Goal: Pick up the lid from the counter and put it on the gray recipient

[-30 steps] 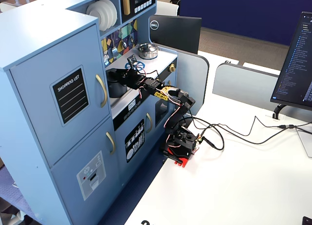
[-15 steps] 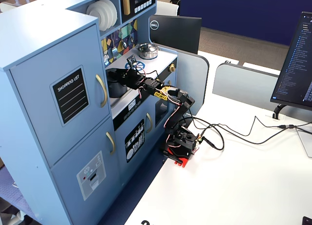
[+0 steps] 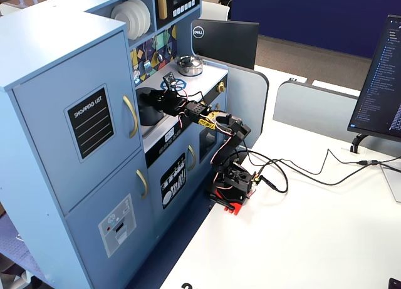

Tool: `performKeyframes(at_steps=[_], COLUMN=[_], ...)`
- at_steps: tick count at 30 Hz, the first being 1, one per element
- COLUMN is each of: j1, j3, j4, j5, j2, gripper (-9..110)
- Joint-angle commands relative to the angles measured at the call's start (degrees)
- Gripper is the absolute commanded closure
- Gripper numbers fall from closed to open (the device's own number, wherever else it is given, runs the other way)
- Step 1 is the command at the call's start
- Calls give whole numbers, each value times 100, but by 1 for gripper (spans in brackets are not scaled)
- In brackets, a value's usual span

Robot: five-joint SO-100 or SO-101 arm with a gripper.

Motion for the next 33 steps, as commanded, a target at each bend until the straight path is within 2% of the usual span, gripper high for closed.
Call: performKeyframes(at_steps=[1,9,11,16,25,28,33], j1=[18,-9,44,-88,-316,-378,-237], j3=[-53,-44,-44,-105,-88,422,2083], j4=[-18,782,1477,3533,7128,7532,7304], j5=[-79,-26,44,237,334,422,352], j2=[404,861,1143,2074,3850,4342,5309], gripper=[102,100,92,90,101,101,101])
